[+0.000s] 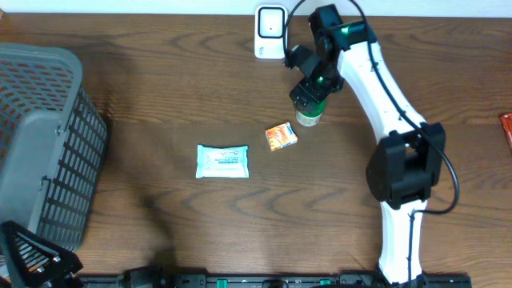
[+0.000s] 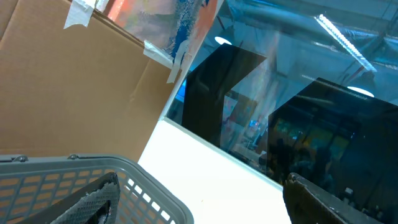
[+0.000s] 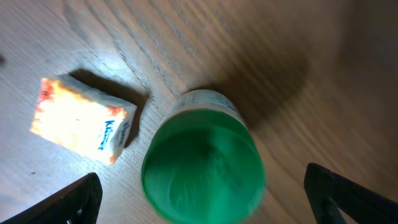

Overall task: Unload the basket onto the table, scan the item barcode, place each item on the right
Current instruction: 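Move the right gripper left over the green jar, then lower the right gripper and grasp the green-lidded jar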

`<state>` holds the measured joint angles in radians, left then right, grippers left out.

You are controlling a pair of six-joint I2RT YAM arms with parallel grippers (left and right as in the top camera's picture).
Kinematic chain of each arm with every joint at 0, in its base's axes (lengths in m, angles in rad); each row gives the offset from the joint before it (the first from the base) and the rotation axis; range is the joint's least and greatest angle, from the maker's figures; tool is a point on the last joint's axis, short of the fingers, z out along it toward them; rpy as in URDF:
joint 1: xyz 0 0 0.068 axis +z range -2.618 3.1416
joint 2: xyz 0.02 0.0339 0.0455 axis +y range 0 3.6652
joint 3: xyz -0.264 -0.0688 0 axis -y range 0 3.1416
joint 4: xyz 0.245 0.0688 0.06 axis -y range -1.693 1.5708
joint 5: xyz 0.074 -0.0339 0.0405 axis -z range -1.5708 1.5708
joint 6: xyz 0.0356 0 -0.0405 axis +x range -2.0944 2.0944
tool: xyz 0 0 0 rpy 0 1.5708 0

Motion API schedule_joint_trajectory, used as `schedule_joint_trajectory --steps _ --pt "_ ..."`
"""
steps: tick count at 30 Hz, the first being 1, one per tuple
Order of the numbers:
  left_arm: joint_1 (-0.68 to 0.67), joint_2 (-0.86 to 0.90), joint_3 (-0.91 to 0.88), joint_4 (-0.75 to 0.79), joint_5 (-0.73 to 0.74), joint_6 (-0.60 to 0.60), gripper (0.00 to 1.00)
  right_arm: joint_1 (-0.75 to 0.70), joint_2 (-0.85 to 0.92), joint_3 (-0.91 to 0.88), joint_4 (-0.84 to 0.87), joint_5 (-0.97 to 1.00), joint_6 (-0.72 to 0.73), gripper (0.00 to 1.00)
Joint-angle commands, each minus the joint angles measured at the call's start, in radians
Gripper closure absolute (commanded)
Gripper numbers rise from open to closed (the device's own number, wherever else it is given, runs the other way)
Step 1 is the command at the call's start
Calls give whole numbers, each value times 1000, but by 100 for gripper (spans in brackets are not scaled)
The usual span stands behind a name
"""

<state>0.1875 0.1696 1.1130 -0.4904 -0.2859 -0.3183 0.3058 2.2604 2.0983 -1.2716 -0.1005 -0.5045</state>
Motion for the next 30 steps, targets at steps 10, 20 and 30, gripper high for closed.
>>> schedule_joint_trajectory --steps 10,20,30 --pt "-4 -9 -3 1 16 -9 16 3 117 13 -5 -3 82 1" --pt "-4 -10 -3 1 16 -9 16 5 166 13 5 36 111 2" --pt "-4 -11 -3 1 16 -9 16 11 180 13 13 59 150 17"
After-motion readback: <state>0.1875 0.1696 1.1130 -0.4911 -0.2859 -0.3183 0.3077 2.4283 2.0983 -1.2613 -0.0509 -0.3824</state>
